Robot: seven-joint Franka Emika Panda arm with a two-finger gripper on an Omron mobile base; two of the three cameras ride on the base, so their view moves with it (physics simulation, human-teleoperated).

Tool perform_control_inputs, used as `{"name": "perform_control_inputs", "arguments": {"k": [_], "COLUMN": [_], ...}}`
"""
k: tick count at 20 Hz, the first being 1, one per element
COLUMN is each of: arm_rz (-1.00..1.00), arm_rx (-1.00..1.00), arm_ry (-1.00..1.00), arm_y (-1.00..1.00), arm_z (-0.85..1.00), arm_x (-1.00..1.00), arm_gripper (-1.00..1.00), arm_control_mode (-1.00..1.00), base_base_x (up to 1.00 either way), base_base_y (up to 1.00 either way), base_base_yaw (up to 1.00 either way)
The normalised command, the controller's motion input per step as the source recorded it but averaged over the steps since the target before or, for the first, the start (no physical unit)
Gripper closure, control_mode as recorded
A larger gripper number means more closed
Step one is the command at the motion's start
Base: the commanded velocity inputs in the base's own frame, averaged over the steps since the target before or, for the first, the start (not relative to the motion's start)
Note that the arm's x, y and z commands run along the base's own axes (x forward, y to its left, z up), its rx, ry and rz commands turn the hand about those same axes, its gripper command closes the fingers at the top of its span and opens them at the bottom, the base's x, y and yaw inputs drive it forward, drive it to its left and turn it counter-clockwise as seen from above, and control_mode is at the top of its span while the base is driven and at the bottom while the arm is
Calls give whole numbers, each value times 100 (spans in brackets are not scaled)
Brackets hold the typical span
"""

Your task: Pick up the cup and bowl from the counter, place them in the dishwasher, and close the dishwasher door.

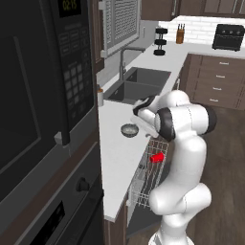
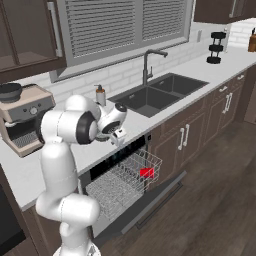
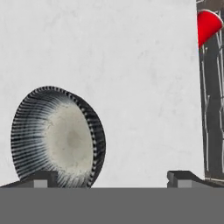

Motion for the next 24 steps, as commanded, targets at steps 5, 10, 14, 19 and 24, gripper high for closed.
{"name": "perform_control_inputs", "arguments": {"k": [5, 10, 14, 19, 24], "arm_rz": [0, 0, 0, 0, 0], "arm_rx": [-7, -7, -8, -5, -1], "arm_ry": [4, 6, 8, 7, 0], "arm_y": [11, 8, 6, 1, -5], "arm_z": [-19, -26, -29, -18, -1], "arm_x": [38, 29, 5, -5, -46], "arm_gripper": [-100, -100, 100, 100, 100], "arm_control_mode": [-100, -100, -100, -100, -100], "base_base_x": [0, 0, 0, 0, 0], "base_base_y": [0, 0, 0, 0, 0], "base_base_yaw": [0, 0, 0, 0, 0]}}
